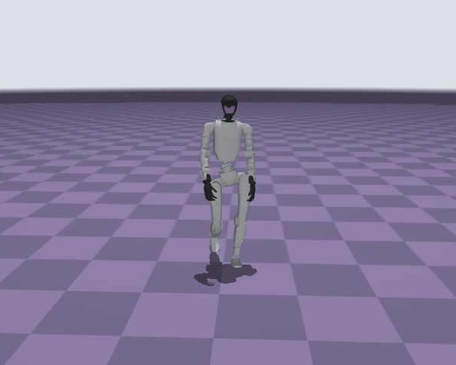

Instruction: Walk

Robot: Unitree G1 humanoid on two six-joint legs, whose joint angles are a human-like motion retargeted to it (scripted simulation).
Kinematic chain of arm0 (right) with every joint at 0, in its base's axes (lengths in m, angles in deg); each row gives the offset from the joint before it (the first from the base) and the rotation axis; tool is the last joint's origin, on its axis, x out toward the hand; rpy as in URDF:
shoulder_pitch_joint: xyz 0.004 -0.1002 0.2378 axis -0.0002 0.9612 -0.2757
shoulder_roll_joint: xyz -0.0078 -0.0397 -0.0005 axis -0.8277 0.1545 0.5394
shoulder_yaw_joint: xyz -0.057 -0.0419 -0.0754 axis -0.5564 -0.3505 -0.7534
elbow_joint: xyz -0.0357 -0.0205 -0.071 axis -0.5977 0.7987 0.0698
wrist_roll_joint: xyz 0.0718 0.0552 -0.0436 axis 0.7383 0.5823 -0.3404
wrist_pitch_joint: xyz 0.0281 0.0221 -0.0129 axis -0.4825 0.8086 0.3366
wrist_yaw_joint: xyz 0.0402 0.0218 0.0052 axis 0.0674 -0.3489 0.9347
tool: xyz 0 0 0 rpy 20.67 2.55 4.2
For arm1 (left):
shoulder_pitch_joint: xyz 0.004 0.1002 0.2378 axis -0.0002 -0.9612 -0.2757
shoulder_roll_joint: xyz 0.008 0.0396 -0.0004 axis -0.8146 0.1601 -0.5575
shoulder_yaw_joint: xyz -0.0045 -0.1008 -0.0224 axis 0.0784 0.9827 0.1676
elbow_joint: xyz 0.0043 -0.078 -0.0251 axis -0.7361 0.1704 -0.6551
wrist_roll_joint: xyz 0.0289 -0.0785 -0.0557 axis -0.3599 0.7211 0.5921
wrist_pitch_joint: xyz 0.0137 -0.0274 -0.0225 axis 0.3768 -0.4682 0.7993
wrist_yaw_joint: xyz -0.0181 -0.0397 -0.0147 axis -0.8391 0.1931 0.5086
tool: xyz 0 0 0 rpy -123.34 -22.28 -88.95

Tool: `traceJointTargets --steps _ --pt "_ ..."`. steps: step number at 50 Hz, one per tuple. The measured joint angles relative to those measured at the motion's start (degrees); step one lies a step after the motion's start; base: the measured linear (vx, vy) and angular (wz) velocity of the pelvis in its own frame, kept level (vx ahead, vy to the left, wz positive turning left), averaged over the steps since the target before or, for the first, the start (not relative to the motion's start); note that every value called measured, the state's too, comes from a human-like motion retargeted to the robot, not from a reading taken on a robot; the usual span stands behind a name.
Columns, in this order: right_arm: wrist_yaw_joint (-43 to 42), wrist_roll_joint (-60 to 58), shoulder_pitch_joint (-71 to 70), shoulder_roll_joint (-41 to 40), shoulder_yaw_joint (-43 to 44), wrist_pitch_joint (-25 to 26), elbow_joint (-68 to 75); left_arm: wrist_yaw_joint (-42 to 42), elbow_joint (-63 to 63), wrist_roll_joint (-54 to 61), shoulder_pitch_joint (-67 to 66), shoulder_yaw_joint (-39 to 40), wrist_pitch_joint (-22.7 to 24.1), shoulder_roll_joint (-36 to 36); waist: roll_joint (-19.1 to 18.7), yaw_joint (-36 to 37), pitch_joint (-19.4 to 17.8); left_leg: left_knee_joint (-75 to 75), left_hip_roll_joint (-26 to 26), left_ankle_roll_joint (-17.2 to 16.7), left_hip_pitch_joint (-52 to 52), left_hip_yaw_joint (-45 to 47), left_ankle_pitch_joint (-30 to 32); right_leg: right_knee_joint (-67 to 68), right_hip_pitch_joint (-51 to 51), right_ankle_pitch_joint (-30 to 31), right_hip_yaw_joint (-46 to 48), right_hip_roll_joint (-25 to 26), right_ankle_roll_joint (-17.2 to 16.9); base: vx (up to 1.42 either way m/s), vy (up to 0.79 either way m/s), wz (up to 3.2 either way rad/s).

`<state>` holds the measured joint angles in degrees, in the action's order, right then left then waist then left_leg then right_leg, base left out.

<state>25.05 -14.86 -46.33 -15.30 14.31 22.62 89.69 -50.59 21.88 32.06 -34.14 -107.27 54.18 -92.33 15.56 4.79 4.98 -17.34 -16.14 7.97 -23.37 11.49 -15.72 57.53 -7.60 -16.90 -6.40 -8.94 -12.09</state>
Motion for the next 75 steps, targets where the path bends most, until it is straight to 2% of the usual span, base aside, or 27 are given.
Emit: traceJointTargets --steps 2,3,5,8,10,13,18,20,23,25,28,31,33,35,39,42,45,51,55,58,60,63,65,67,70,73,75 --pt "1.5 -0.2 1.7 -0.3 -0.5 0.7 2.2 -0.4 -1.3 1.1 2.2 -0.1 0.0 -0.7 0.8 -0.9 -0.5 2.0 -2.0 1.0 3.9 -0.8 -1.1 10.0 -4.6 5.4 0.0 -1.8 -1.3 0.01 0.05 0.30" --pt "2.1 -0.5 2.4 -0.3 -0.7 1.0 3.0 -0.7 -2.0 1.7 3.5 -0.2 0.0 -1.1 0.9 -1.3 -0.9 3.4 -2.5 1.3 6.0 -1.3 -1.6 14.1 -7.0 6.0 0.4 -2.6 -0.9 0.00 0.05 0.23" --pt "2.7 -1.2 3.8 0.0 -0.7 1.4 4.2 -1.5 -3.3 2.7 6.2 -0.1 0.1 -1.9 0.6 -2.2 -1.8 6.3 -3.0 1.5 10.7 -2.6 -2.6 20.1 -12.1 4.2 1.4 -4.0 1.2 0.00 0.05 0.18" --pt "2.8 -1.7 5.4 1.1 0.1 1.7 4.4 -3.0 -5.4 4.0 10.8 0.8 0.2 -3.2 -1.3 -3.6 -3.3 11.6 -2.1 1.0 18.4 -4.8 -3.3 20.2 -19.2 -1.6 4.0 -4.8 5.1 0.00 0.00 0.00" --pt "2.8 -1.7 6.6 1.9 1.0 1.8 4.3 -4.0 -6.9 4.7 13.6 1.7 0.2 -3.8 -2.8 -4.5 -4.4 14.7 -1.2 0.6 23.4 -6.3 -3.7 15.0 -22.8 -4.4 5.8 -4.4 6.6 -0.01 0.01 0.12" --pt "2.9 -1.4 8.2 2.9 2.3 2.2 4.2 -4.9 -9.1 5.5 16.9 2.9 0.5 -4.3 -5.3 -5.5 -5.8 17.7 0.7 0.2 29.4 -8.5 -5.0 0.6 -25.4 -4.7 8.2 -2.3 6.7 -0.02 0.00 0.32" --pt "2.9 -1.5 10.5 3.7 3.6 2.9 4.6 -4.8 -11.7 4.1 19.5 3.2 1.5 -4.4 -8.1 -5.5 -5.8 18.1 3.5 -0.4 34.5 -9.7 -8.7 -31.6 -25.0 -0.6 7.5 3.9 3.4 -0.02 -0.02 0.36" --pt "3.2 -1.6 11.0 3.8 3.9 3.1 5.1 -4.6 -12.1 3.3 19.8 2.8 1.9 -4.2 -8.6 -5.2 -5.3 16.1 4.0 -0.5 35.1 -10.1 -11.1 -39.7 -24.3 1.0 7.0 5.2 2.8 0.00 -0.04 0.35" --pt "4.2 -1.8 11.5 3.7 4.1 3.3 6.1 -3.2 -11.2 2.3 18.2 2.2 2.0 -3.2 -9.6 -4.8 -5.0 9.3 5.1 -1.1 35.7 -11.4 -15.1 -42.0 -22.2 4.3 6.8 7.0 3.0 0.04 -0.05 0.29" --pt "4.7 -1.7 11.5 3.6 3.9 3.3 6.8 -2.0 -9.8 1.8 16.0 1.9 1.9 -2.2 -10.6 -4.6 -4.8 2.4 6.3 -2.1 35.6 -12.2 -16.9 -38.6 -21.2 5.7 6.8 8.5 3.7 0.06 -0.07 0.23" --pt "5.1 -0.7 10.9 3.4 3.5 3.1 7.6 0.2 -5.8 1.0 11.1 1.1 1.3 -0.5 -12.7 -4.4 -4.1 -13.3 9.5 -5.1 32.5 -12.3 -16.3 -32.4 -19.9 6.0 7.2 11.5 5.6 0.04 -0.07 0.24" --pt "4.6 0.6 9.4 3.3 2.9 2.9 6.8 2.6 -1.3 -0.5 5.6 -0.2 0.2 0.6 -15.4 -4.0 -2.8 -33.7 14.3 -9.4 25.0 -11.3 -9.6 -29.8 -18.1 4.3 8.2 15.4 8.6 0.00 -0.06 0.27" --pt "3.5 1.2 7.6 3.5 2.5 2.7 5.3 3.9 1.0 -1.8 2.7 -1.1 -0.7 0.8 -16.6 -3.1 -2.1 -45.8 17.7 -10.8 18.7 -10.1 -5.0 -30.0 -16.6 2.5 8.6 17.4 10.6 -0.01 -0.06 0.18" --pt "2.0 1.5 5.1 4.0 2.2 2.4 3.4 4.7 2.5 -2.8 0.6 -1.8 -1.5 0.7 -16.7 -1.9 -1.8 -55.0 20.4 -9.9 12.2 -8.7 -4.1 -31.1 -14.8 1.0 8.1 18.5 11.8 -0.02 -0.05 0.07" --pt "-1.5 2.5 -1.7 4.9 1.8 2.0 0.1 5.3 2.3 -3.5 -1.9 -2.1 -1.8 -0.6 -14.7 0.8 -2.3 -61.5 23.5 -5.4 -0.3 -5.3 -9.1 -35.0 -9.9 -0.6 5.8 18.1 11.8 0.00 0.00 0.00" --pt "-3.2 3.7 -6.9 5.4 1.9 1.4 -2.1 5.3 0.9 -2.7 -3.2 -1.7 -1.4 -1.4 -12.7 2.7 -3.1 -55.2 23.2 -3.5 -7.1 -2.8 -11.9 -38.4 -5.4 -1.5 3.9 16.8 11.2 0.00 0.00 0.00" --pt "-4.1 5.0 -10.8 5.7 2.1 0.5 -4.4 4.8 -0.5 -1.8 -4.1 -1.0 -0.6 -1.4 -11.4 4.0 -3.9 -41.4 21.5 -3.3 -10.6 -0.7 -12.1 -41.1 -0.6 -2.9 2.4 15.5 10.7 0.00 0.00 0.00" --pt "-3.7 4.6 -15.2 5.0 2.3 -0.9 -7.3 3.4 -1.7 -1.1 -4.0 -0.5 0.6 -0.4 -9.9 4.2 -3.5 -0.3 13.8 -4.8 -8.2 -0.5 -5.8 -41.8 5.5 -6.9 1.6 12.2 10.3 0.00 0.00 0.00" --pt "-2.4 3.4 -14.7 3.7 1.3 -1.1 -8.0 3.4 -1.6 -1.3 -3.1 -0.9 0.7 0.1 -9.1 3.9 -2.5 9.1 10.6 -4.2 -5.2 -1.3 -1.7 -34.8 6.7 -10.9 0.7 10.7 9.9 0.00 0.00 0.00" --pt "-0.9 2.6 -12.1 2.2 0.4 -1.0 -6.4 3.3 -0.8 -1.1 -1.6 -1.6 0.6 0.1 -6.3 3.7 -2.2 5.8 7.1 -2.7 -3.3 -1.2 1.0 -25.6 7.0 -12.6 -0.4 7.6 7.7 0.00 0.00 0.00" --pt "0.6 2.0 -9.6 1.1 -0.4 -0.7 -4.1 3.1 -0.2 -0.5 -0.2 -2.0 0.4 0.2 -3.8 3.3 -1.9 2.9 4.1 -1.3 -2.2 -1.0 1.4 -17.7 6.2 -10.3 -1.0 4.9 4.6 0.04 0.05 0.22" --pt "3.6 1.5 -5.2 -0.3 -1.9 0.2 0.2 2.5 -0.6 1.3 2.4 -2.1 -0.1 -0.1 -0.5 2.4 -1.8 2.4 -0.8 0.9 1.3 -1.4 0.3 -1.9 2.0 1.2 -1.7 1.2 -1.8 0.02 0.05 0.27" --pt "5.3 0.7 -2.8 -0.7 -2.7 1.1 2.8 1.9 -1.5 2.5 4.8 -1.9 -0.3 -0.7 0.3 1.7 -2.1 3.8 -2.2 1.7 4.8 -2.2 -0.8 8.6 -2.5 8.2 -0.9 0.2 -2.9 0.01 0.00 0.09" --pt "6.2 -0.5 -0.7 -0.3 -3.1 1.8 4.8 1.2 -2.8 3.8 7.8 -1.7 -0.4 -1.3 0.2 0.7 -2.8 6.3 -3.3 2.4 9.1 -3.3 -1.9 16.9 -7.6 8.2 -0.4 -1.8 -2.5 0.00 0.08 0.14" --pt "6.7 -2.1 2.4 0.9 -2.8 2.4 6.6 -0.1 -4.8 5.7 12.7 -0.8 -0.4 -2.3 -0.9 -0.9 -4.0 10.6 -3.5 2.4 16.1 -5.1 -3.2 23.0 -15.1 2.2 1.7 -4.4 1.7 -0.01 0.06 0.11" --pt "7.0 -2.8 4.9 2.7 -1.4 2.8 7.3 -1.7 -6.9 7.4 18.0 1.0 -0.4 -3.2 -3.4 -2.4 -5.5 15.1 -1.9 1.6 23.3 -7.3 -3.9 17.4 -21.1 -3.3 4.8 -4.6 5.3 0.00 0.00 0.00" --pt "7.2 -2.9 6.5 3.8 -0.2 3.0 7.6 -2.6 -8.5 8.0 21.1 2.2 -0.2 -3.6 -5.2 -3.2 -6.5 17.6 -0.6 1.2 27.7 -8.6 -4.5 9.2 -23.6 -4.9 6.8 -3.7 6.2 -0.01 0.00 0.11"
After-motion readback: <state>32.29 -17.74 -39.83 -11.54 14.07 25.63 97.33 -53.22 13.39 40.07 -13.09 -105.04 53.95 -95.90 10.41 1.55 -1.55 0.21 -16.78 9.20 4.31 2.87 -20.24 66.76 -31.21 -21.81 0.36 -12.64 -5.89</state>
